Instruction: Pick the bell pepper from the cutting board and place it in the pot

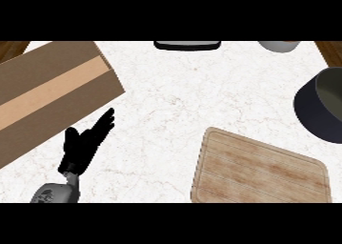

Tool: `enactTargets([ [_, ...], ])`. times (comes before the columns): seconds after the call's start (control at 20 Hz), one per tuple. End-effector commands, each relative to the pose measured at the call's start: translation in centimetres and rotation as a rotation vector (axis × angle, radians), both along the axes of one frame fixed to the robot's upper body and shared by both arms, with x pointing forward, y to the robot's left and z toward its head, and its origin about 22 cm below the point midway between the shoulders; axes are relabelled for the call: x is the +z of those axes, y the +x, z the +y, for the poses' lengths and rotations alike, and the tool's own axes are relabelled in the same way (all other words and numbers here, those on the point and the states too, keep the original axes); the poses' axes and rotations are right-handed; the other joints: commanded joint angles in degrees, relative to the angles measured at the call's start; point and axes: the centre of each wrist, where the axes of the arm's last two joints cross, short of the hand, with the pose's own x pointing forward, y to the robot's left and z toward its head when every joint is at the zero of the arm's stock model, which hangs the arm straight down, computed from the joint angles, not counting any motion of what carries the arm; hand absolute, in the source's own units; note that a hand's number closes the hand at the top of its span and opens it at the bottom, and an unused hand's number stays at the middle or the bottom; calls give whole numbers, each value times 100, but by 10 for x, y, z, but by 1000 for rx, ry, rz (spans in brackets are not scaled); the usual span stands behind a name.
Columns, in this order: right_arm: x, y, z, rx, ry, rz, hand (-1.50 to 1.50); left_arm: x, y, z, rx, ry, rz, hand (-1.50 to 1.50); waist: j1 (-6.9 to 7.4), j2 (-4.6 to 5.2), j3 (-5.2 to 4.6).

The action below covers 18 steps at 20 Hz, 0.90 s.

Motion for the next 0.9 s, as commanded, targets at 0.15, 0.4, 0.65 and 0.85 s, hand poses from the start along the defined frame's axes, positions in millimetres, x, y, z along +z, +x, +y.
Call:
enactTargets([
  [0.15,-7,30,46,28,-258,5,150,-3,-7,-19,17,-14,-9,0,32,10,4],
  [0.4,-29,45,89,-32,-507,-17,150,-7,0,-8,5,10,-5,0,20,17,-2],
  [0.65,-58,49,103,-53,-621,330,150,-2,-1,-19,-17,-13,-7,0,80,22,-4],
  [0.85,-63,66,123,-122,-669,468,-150,-1,3,7,9,4,4,0,75,25,-1],
])
